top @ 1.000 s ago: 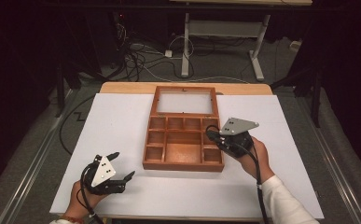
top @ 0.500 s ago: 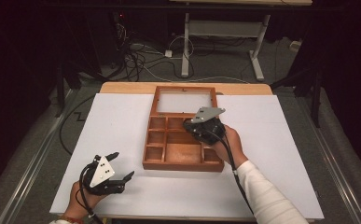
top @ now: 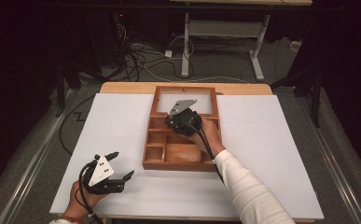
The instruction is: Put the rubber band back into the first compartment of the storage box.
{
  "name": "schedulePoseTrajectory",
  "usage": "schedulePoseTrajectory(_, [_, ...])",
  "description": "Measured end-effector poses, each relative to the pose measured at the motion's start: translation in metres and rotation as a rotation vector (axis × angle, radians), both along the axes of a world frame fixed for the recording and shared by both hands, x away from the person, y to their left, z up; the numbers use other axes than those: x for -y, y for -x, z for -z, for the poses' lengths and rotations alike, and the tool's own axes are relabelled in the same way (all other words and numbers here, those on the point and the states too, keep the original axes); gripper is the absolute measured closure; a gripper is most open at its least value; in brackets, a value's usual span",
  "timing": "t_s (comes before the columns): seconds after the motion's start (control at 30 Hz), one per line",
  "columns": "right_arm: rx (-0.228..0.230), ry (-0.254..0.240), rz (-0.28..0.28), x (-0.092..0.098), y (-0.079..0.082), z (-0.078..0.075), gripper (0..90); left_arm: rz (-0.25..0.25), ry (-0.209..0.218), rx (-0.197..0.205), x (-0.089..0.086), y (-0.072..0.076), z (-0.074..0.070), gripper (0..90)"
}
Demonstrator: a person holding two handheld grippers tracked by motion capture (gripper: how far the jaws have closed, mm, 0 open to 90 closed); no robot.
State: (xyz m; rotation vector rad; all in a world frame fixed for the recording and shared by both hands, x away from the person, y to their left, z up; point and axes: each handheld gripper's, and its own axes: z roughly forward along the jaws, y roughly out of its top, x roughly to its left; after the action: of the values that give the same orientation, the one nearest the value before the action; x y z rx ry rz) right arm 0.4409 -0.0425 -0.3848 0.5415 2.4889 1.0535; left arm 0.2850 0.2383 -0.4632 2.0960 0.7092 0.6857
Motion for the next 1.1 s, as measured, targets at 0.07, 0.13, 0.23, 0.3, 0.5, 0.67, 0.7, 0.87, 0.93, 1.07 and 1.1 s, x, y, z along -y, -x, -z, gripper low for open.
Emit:
schedulePoseTrajectory(0.07, [-0.01, 0.013, -0.002, -0.009, -0.006, 0.003, 87.4, 0.003, -0.004, 0.0, 0.0, 0.0, 0.0, 17.5])
schedulePoseTrajectory(0.13, [-0.01, 0.022, -0.001, -0.014, -0.009, 0.004, 87.4, 0.008, -0.006, 0.003, 0.001, 0.0, 0.0, 17.5])
schedulePoseTrajectory(0.23, [-0.019, 0.004, 0.003, -0.019, -0.012, 0.004, 87.4, 0.01, -0.002, 0.003, 0.001, 0.0, 0.0, 17.4])
schedulePoseTrajectory(0.3, [-0.019, 0.013, 0.006, -0.025, -0.014, 0.007, 87.4, 0.01, -0.003, 0.003, 0.001, 0.0, 0.0, 17.5])
schedulePoseTrajectory(0.5, [-0.038, 0.033, 0.018, -0.038, -0.021, 0.014, 87.4, 0.015, -0.001, 0.005, 0.0, 0.001, 0.0, 17.5])
schedulePoseTrajectory(0.67, [-0.048, 0.056, 0.025, -0.047, -0.025, 0.018, 87.3, 0.018, -0.007, 0.008, 0.0, 0.0, 0.0, 17.5])
schedulePoseTrajectory(0.7, [-0.053, 0.068, 0.03, -0.049, -0.027, 0.021, 87.1, 0.019, -0.011, 0.007, 0.0, 0.0, 0.0, 17.4])
schedulePoseTrajectory(0.87, [-0.066, 0.071, 0.039, -0.052, -0.03, 0.026, 87.1, 0.014, 0.001, -0.002, -0.001, -0.001, 0.001, 17.5])
schedulePoseTrajectory(0.93, [-0.069, 0.074, 0.043, -0.053, -0.032, 0.028, 86.6, 0.017, -0.005, -0.001, 0.0, -0.001, 0.001, 17.4])
schedulePoseTrajectory(1.07, [-0.081, 0.071, 0.043, -0.058, -0.032, 0.032, 85.6, 0.018, -0.008, -0.007, 0.0, -0.001, 0.002, 17.4])
schedulePoseTrajectory(1.1, [-0.077, 0.07, 0.043, -0.059, -0.031, 0.032, 85.6, 0.017, -0.008, -0.008, -0.001, -0.001, 0.003, 17.5])
